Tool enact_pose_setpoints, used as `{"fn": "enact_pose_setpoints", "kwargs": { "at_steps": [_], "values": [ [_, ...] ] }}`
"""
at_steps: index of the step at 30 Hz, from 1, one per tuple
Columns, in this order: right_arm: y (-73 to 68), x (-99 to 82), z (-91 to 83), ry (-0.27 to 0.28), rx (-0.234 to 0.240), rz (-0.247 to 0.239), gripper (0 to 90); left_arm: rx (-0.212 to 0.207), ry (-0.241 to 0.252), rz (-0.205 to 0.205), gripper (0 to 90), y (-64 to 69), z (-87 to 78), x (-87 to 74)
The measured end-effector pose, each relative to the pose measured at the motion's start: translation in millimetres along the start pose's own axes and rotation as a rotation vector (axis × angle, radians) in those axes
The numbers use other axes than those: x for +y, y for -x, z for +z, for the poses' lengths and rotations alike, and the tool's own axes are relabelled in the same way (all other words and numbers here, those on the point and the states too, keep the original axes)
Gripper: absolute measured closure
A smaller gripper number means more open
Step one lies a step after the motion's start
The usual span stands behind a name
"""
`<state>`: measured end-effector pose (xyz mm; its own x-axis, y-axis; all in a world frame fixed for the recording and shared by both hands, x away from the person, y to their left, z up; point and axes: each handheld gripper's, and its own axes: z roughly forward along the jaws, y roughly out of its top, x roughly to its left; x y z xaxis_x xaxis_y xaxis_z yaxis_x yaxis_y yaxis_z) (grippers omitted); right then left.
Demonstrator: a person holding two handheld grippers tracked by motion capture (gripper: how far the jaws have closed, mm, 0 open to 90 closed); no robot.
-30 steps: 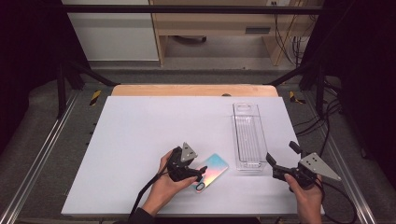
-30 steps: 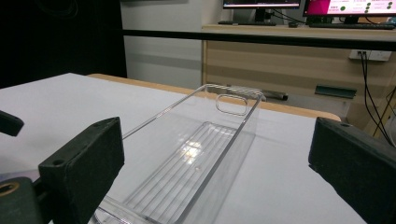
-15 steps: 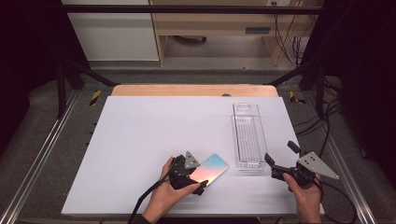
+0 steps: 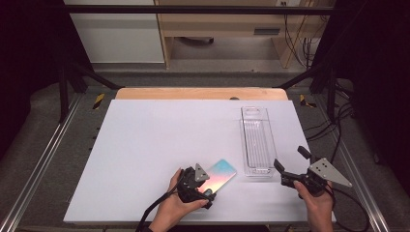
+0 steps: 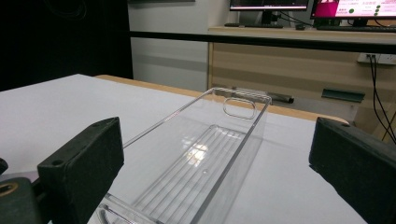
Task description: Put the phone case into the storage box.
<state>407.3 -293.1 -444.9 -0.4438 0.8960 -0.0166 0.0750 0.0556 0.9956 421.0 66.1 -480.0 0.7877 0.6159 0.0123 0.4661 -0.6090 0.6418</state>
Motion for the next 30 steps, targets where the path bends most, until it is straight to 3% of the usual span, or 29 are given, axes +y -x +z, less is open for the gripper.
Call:
{"fn": "enact_pose_setpoints", "kwargs": {
  "at_steps": [6, 9, 18, 25, 30],
  "values": [
    [0.8, 0.1, -0.5, 0.002, 0.000, 0.004, 3.4, 0.000, 0.009, 0.002, 9.1, 0.4, 0.2, -2.1],
    [0.8, 0.3, -0.4, 0.003, -0.001, 0.006, 3.5, -0.004, 0.021, 0.006, 15.5, 0.5, -2.4, -4.3],
    [-4.4, 2.3, -0.5, 0.005, 0.005, -0.016, 3.7, 0.012, 0.054, -0.002, 16.8, 2.9, -3.4, -9.0],
    [-12.7, 6.3, -1.5, 0.004, 0.014, -0.077, 3.3, 0.006, 0.099, -0.017, 16.9, -9.7, -11.9, -1.5],
    [-35.1, 19.7, 3.1, -0.012, 0.041, -0.202, 2.1, 0.000, 0.116, -0.037, 16.9, -31.0, -31.7, 7.5]
  ]
}}
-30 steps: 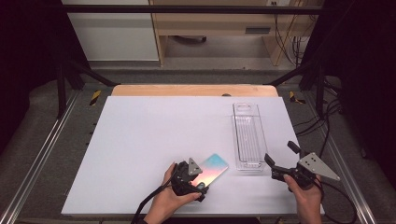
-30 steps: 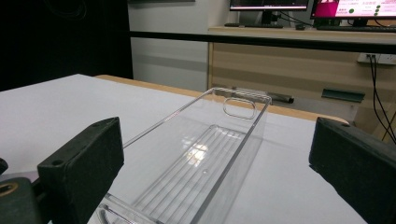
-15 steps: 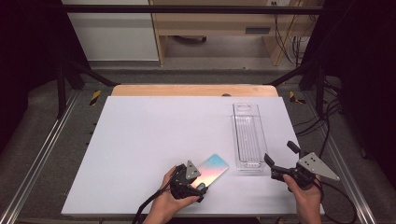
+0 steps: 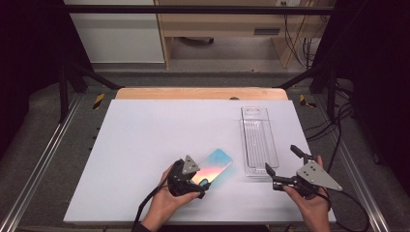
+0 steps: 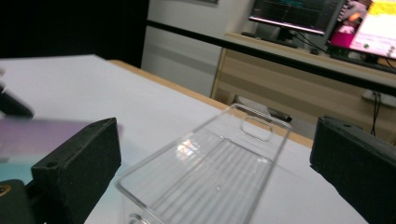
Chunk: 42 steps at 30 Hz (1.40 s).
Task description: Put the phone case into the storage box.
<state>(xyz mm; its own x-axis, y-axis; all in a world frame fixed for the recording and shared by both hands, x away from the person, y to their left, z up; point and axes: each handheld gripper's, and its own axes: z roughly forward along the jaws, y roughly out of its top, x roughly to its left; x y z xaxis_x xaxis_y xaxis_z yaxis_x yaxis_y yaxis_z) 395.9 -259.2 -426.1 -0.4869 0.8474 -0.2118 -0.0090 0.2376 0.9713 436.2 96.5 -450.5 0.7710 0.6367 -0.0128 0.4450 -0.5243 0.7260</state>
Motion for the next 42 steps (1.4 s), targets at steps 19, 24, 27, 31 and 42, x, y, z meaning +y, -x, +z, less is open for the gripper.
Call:
{"fn": "enact_pose_setpoints", "kwargs": {
  "at_steps": [19, 24, 27, 31, 42],
  "values": [
    [-123.8, 39.3, 86.1, -0.150, 0.230, -0.646, 9.3, -0.040, -0.060, 0.047, 16.8, -44.2, -56.6, 37.7],
    [-136.3, 47.0, 96.6, -0.135, 0.237, -0.711, 16.0, -0.051, -0.057, 0.050, 16.8, -44.7, -62.9, 43.7],
    [-141.3, 47.7, 99.5, -0.128, 0.234, -0.735, 20.2, -0.056, -0.065, 0.065, 16.8, -43.6, -66.5, 48.0],
    [-146.0, 46.8, 100.4, -0.122, 0.230, -0.775, 27.5, -0.060, -0.062, 0.062, 16.8, -43.1, -69.4, 50.6],
    [-158.5, 46.7, 102.1, -0.097, 0.205, -0.924, 49.7, -0.080, -0.092, 0.079, 16.8, -41.5, -70.4, 58.0]
  ]
}}
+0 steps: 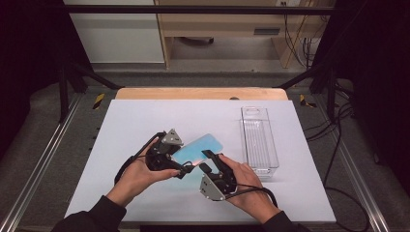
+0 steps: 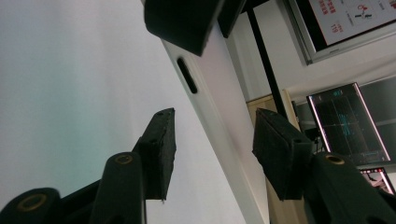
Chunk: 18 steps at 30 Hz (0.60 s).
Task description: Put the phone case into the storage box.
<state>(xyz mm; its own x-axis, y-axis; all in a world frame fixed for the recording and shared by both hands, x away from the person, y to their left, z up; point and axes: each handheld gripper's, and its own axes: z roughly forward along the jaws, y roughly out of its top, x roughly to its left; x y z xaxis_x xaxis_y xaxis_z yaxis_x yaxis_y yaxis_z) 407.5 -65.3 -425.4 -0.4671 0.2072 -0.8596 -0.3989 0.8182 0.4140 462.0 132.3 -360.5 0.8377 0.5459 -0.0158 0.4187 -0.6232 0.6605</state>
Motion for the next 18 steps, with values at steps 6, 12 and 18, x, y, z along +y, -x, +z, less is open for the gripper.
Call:
{"fn": "enact_pose_setpoints", "kwargs": {
  "at_steps": [6, 12, 18],
  "values": [
    [-1.8, 3.7, 0.3, 0.010, -0.007, -0.031, 55.7, 0.002, 0.000, -0.007, 16.8, -2.9, -2.7, 3.2],
    [-0.3, 7.6, 2.7, 0.022, -0.026, -0.074, 61.3, -0.006, 0.003, -0.018, 16.8, -6.0, -4.8, 3.4],
    [-2.3, 13.0, 5.2, 0.017, -0.041, -0.102, 68.9, -0.020, 0.001, -0.037, 16.8, -8.8, -5.3, 2.2]
  ]
}}
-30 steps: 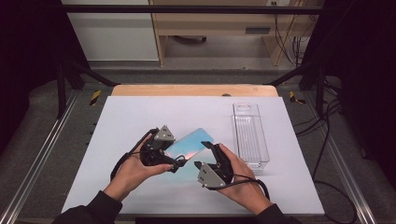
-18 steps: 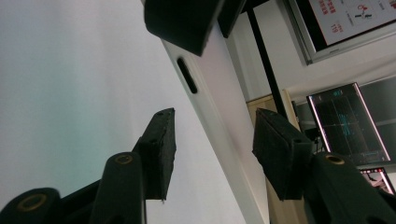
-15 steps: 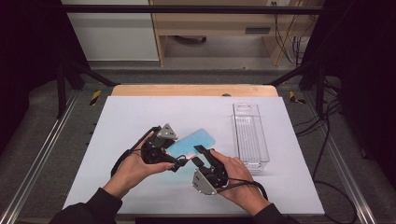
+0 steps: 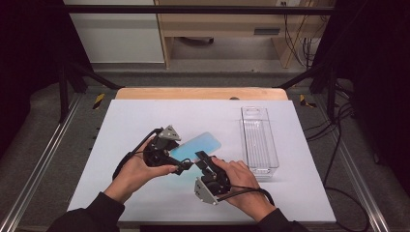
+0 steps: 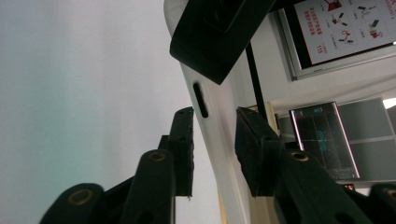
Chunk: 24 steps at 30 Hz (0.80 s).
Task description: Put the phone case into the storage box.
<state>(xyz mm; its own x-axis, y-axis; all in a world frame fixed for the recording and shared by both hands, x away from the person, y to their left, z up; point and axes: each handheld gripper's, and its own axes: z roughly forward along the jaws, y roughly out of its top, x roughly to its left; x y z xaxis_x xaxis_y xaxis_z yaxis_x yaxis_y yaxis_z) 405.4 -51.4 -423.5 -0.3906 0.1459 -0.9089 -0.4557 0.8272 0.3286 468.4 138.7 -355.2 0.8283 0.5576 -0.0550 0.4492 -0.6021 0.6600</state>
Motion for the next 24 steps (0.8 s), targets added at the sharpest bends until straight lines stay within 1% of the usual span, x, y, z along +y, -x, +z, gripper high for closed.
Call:
{"fn": "enact_pose_setpoints", "kwargs": {
  "at_steps": [3, 5, 6, 7, 9, 10, 12, 15, 16, 17, 20, 21, 22, 24],
  "values": [
    [0.7, 1.4, 0.7, 0.006, -0.011, -0.030, 71.6, -0.009, 0.003, -0.010, 16.8, -1.1, -0.9, -0.1],
    [-1.1, 1.5, 0.7, 0.004, -0.007, -0.015, 73.5, -0.017, 0.009, -0.023, 16.7, -2.6, -2.1, -0.1],
    [-1.6, 1.2, 0.7, 0.005, -0.007, -0.018, 74.8, -0.022, 0.013, -0.028, 16.8, -3.5, -2.5, -0.1],
    [-1.2, 1.1, 0.7, 0.007, -0.009, -0.035, 75.7, -0.028, 0.021, -0.038, 16.7, -4.2, -2.5, 0.0],
    [-2.0, 1.3, 0.9, 0.008, -0.011, -0.055, 77.5, -0.033, 0.023, -0.044, 16.8, -5.2, -2.7, 0.7],
    [-3.5, 1.5, 0.9, 0.002, -0.013, -0.046, 77.8, -0.035, 0.026, -0.046, 16.7, -5.7, -2.6, 0.8],
    [-3.4, 1.0, 1.0, 0.003, -0.019, -0.047, 78.3, -0.043, 0.033, -0.060, 16.7, -6.7, -2.3, 0.7],
    [-2.2, 0.3, 0.8, 0.003, -0.028, -0.055, 79.4, -0.058, 0.045, -0.080, 16.6, -8.8, -2.0, 1.0],
    [-1.4, -0.3, 0.5, 0.005, -0.034, -0.065, 80.1, -0.059, 0.051, -0.084, 16.5, -9.2, -2.2, 1.0],
    [-2.4, -0.4, 0.0, 0.000, -0.035, -0.048, 80.7, -0.062, 0.060, -0.090, 16.5, -9.8, -2.2, 0.8],
    [-1.1, -1.2, -0.7, 0.002, -0.040, -0.048, 81.1, -0.066, 0.075, -0.098, 16.5, -9.8, -1.9, 0.1],
    [-1.2, -1.4, -0.8, 0.000, -0.041, -0.046, 81.2, -0.067, 0.084, -0.104, 16.4, -9.8, -1.5, -0.7],
    [-1.7, -1.9, -1.1, -0.003, -0.040, -0.031, 81.2, -0.067, 0.090, -0.108, 16.4, -9.7, -1.4, -1.0],
    [-0.5, -2.7, -1.0, 0.000, -0.041, -0.040, 81.3, -0.066, 0.119, -0.117, 16.2, -9.7, -1.6, -2.7]
  ]
}}
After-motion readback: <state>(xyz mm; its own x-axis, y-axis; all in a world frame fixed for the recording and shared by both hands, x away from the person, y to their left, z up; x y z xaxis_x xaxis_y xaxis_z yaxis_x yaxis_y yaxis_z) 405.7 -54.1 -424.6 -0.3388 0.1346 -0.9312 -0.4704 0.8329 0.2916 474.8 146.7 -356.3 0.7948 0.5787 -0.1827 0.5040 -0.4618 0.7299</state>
